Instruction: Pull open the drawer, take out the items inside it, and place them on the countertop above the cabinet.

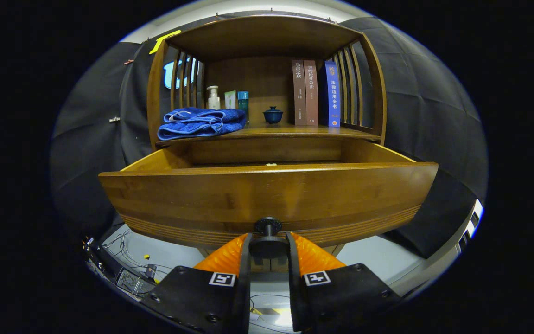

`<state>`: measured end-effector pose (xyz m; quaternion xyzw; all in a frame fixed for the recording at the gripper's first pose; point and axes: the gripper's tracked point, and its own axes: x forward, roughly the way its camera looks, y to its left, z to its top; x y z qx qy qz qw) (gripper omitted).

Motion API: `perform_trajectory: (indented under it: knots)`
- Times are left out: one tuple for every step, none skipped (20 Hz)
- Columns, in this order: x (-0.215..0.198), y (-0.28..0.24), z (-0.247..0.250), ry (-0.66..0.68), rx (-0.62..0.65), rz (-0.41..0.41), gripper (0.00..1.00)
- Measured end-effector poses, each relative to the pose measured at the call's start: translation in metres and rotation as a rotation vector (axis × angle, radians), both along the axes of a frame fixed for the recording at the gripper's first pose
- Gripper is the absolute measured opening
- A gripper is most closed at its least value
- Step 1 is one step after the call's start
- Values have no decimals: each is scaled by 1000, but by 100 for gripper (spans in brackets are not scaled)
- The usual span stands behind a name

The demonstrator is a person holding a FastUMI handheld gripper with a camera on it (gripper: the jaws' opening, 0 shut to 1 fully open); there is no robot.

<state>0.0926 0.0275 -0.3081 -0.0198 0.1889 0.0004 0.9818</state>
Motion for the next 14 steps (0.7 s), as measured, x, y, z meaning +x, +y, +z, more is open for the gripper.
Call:
perform_trajectory:
  knots:
    - [-5, 0, -3, 7, 2, -1, 39]
    - [-7, 1, -2, 3, 10, -2, 39]
    - [-8, 1, -2, 6, 9, -2, 39]
    - [-9, 1, -4, 6, 5, -3, 39]
    - [-8, 1, -4, 7, 6, -5, 39]
    - [-8, 1, -4, 6, 6, -5, 39]
    - [-7, 0, -2, 3, 6, -4, 39]
    - [-8, 0, -1, 2, 7, -3, 39]
    - [-8, 1, 1, 2, 5, -1, 39]
    - [-8, 0, 1, 4, 4, 0, 40]
    - [-8, 0, 1, 9, 4, 1, 42]
    - [-7, 1, 2, 12, 13, 5, 44]
    - [-7, 1, 5, 7, 25, 7, 47]
    - [-8, 1, 10, 0, 34, 9, 52]
